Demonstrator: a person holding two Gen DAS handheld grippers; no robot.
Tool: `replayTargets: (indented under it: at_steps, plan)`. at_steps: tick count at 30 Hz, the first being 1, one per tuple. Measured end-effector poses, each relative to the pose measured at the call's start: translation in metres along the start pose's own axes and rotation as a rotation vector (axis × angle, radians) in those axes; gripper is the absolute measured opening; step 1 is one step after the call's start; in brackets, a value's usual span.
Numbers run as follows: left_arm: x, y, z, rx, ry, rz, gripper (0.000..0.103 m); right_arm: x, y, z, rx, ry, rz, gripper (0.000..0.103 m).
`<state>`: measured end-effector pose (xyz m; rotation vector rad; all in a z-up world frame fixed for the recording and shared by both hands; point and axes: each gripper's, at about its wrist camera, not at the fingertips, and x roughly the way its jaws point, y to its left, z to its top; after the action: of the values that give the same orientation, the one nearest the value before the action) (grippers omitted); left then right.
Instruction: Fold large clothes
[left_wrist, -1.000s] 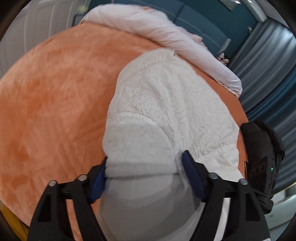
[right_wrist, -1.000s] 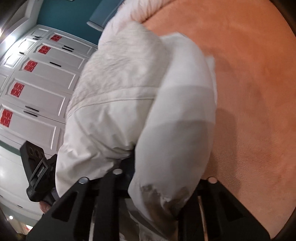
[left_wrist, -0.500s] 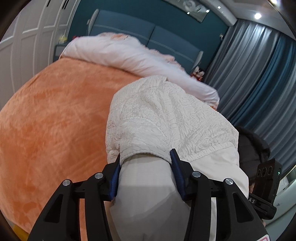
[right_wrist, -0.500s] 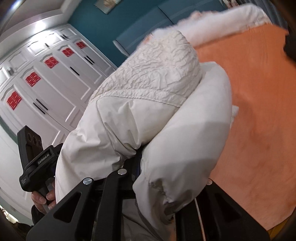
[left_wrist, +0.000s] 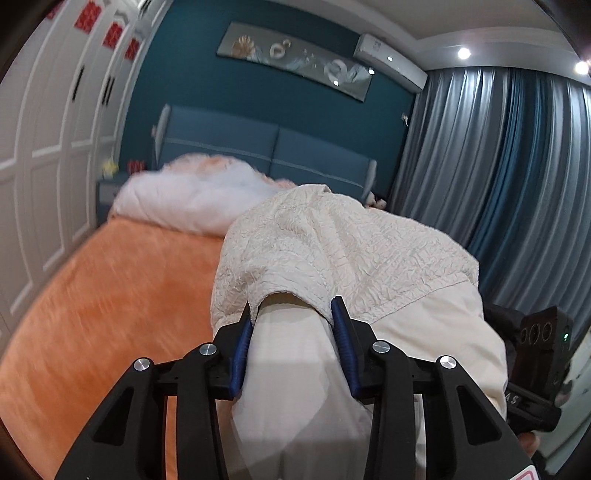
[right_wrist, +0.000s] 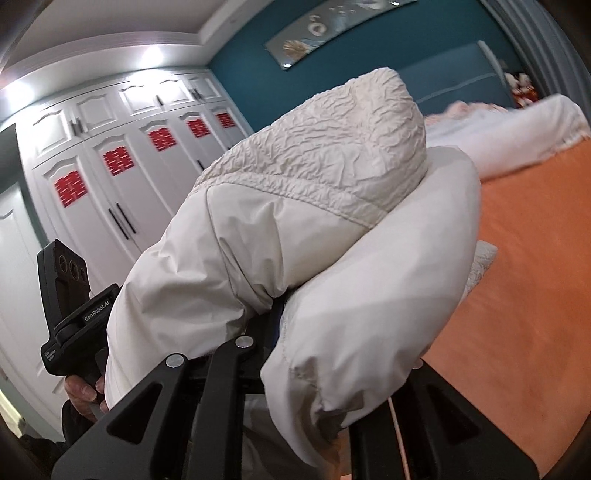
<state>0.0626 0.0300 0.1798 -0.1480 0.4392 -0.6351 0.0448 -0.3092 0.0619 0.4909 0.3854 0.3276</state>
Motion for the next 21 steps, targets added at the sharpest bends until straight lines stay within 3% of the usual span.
replayTargets:
  at_steps: [3, 5, 7, 9, 10, 12, 13, 17, 19, 20, 21]
  plan:
    - [0.018, 0.039, 0.003, -0.002, -0.008, 0.056, 0.037, 0.042, -0.010, 0.001, 0.013, 0.032, 0.037, 0.012]
    - [0.045, 0.074, -0.006, -0.019, 0.034, 0.107, 0.040, 0.082, -0.032, -0.010, 0.074, 0.090, 0.049, 0.019]
    - [0.090, 0.117, -0.034, -0.051, 0.158, 0.209, 0.050, 0.142, -0.074, -0.050, 0.153, 0.246, -0.084, 0.029]
    - [0.128, 0.152, -0.074, -0.094, 0.332, 0.332, 0.046, 0.173, -0.106, -0.092, 0.213, 0.405, -0.217, 0.029]
    - [0.133, 0.162, -0.090, -0.103, 0.386, 0.376, 0.044, 0.172, -0.115, -0.110, 0.227, 0.437, -0.265, 0.029]
    - [0.121, 0.168, -0.109, -0.124, 0.385, 0.389, 0.048, 0.146, -0.118, -0.130, 0.237, 0.394, -0.234, 0.029]
    - [0.111, 0.169, -0.114, -0.131, 0.365, 0.390, 0.051, 0.135, -0.112, -0.130, 0.219, 0.377, -0.267, 0.029]
    - [0.100, 0.162, -0.117, -0.124, 0.350, 0.427, 0.055, 0.114, -0.073, -0.100, 0.064, 0.289, -0.336, 0.030]
    - [0.099, 0.158, -0.115, -0.118, 0.350, 0.430, 0.068, 0.131, -0.057, -0.076, -0.002, 0.291, -0.313, 0.057]
    - [0.098, 0.158, -0.113, -0.123, 0.349, 0.425, 0.071, 0.141, -0.059, -0.069, 0.009, 0.299, -0.277, 0.075]
    - [0.096, 0.158, -0.111, -0.142, 0.340, 0.413, 0.077, 0.153, -0.069, -0.062, 0.052, 0.304, -0.235, 0.075]
